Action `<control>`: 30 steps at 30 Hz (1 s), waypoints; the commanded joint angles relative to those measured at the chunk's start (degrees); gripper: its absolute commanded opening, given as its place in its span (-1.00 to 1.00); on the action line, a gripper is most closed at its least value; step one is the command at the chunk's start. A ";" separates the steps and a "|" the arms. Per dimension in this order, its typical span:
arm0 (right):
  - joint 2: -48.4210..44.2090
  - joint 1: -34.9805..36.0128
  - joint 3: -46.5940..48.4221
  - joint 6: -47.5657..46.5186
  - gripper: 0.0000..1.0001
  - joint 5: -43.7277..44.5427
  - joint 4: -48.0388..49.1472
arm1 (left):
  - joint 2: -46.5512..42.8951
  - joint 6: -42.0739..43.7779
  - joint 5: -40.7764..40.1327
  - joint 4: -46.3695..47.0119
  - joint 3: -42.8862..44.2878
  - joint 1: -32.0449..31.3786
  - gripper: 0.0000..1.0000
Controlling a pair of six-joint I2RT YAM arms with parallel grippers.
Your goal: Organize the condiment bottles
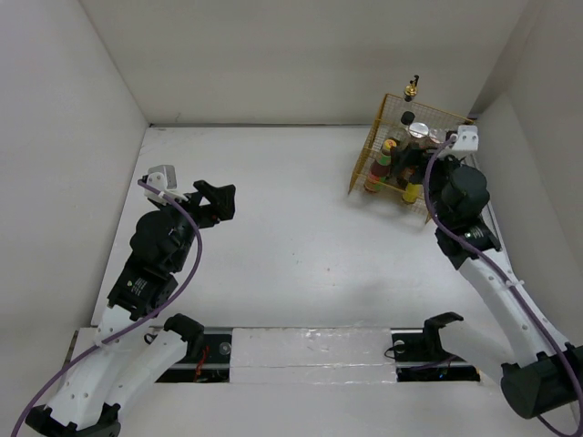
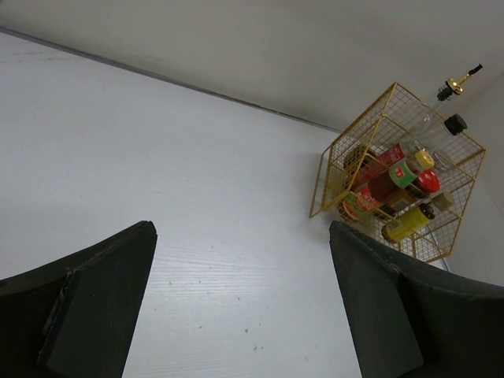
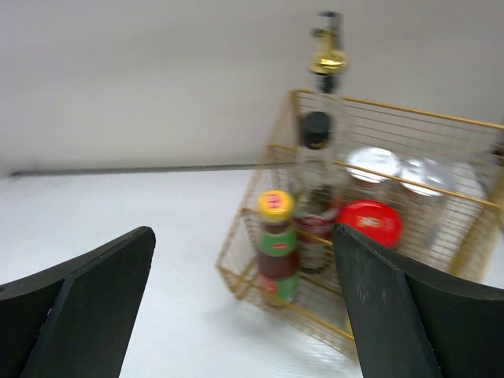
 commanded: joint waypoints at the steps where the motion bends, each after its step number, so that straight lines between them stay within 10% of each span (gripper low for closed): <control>1: -1.59 5.69 1.82 -2.60 1.00 -7.57 3.60 | 0.05 1.06 1.17 2.25 0.44 0.26 0.76; 15: 23.79 30.66 1.29 -2.08 1.00 -17.71 8.10 | -1.62 1.06 -1.90 1.72 0.97 0.26 0.90; 30: 34.54 36.21 0.77 -0.85 1.00 -10.77 9.33 | -3.91 1.06 -0.85 2.25 -0.17 0.26 0.90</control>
